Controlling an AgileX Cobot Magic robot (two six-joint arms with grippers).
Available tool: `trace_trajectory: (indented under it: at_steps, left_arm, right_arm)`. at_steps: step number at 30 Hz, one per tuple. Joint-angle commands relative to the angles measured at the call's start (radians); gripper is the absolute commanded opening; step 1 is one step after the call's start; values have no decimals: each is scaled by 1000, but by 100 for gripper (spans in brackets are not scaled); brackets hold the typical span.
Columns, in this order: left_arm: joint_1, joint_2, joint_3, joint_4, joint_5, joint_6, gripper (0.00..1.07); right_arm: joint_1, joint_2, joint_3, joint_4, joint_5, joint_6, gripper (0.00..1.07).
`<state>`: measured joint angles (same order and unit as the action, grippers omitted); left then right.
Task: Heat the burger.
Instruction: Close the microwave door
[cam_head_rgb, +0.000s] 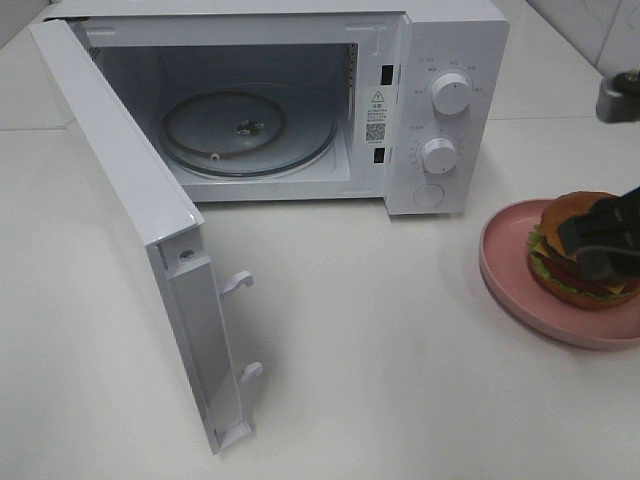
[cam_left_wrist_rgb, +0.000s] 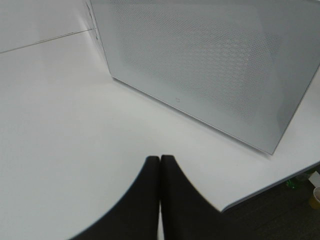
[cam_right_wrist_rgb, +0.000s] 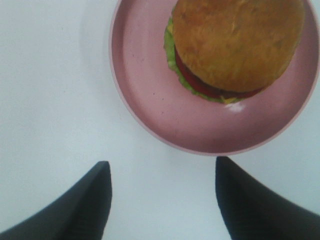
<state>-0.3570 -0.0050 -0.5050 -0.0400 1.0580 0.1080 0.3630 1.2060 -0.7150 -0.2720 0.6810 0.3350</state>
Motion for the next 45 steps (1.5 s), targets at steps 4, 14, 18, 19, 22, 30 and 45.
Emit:
trace_trajectory:
  at_steps: [4, 14, 18, 19, 22, 30, 45]
  left_arm:
    - [6, -20, 2, -5, -16, -3, 0]
    - [6, -20, 2, -5, -16, -3, 0]
    - [6, -20, 2, -5, -16, -3, 0]
    - [6, -20, 2, -5, -16, -3, 0]
    - [6, -20, 2, -5, -16, -3, 0]
    - [6, -20, 2, -5, -16, -3, 0]
    - [6, -20, 2, -15, -16, -3, 0]
  right_arm:
    - [-34, -12, -97, -20, 74, -35, 61]
    - [-300, -45, -122, 222, 109, -176, 61]
    - [-377, -173, -122, 251, 164, -192, 61]
    - [-377, -173, -122, 251, 164, -192, 61]
    - [-377, -255, -122, 249, 241, -217, 61]
    - [-377, -521, -95, 249, 355, -270, 59]
    - [-349, -1057, 177, 272, 310, -297, 58]
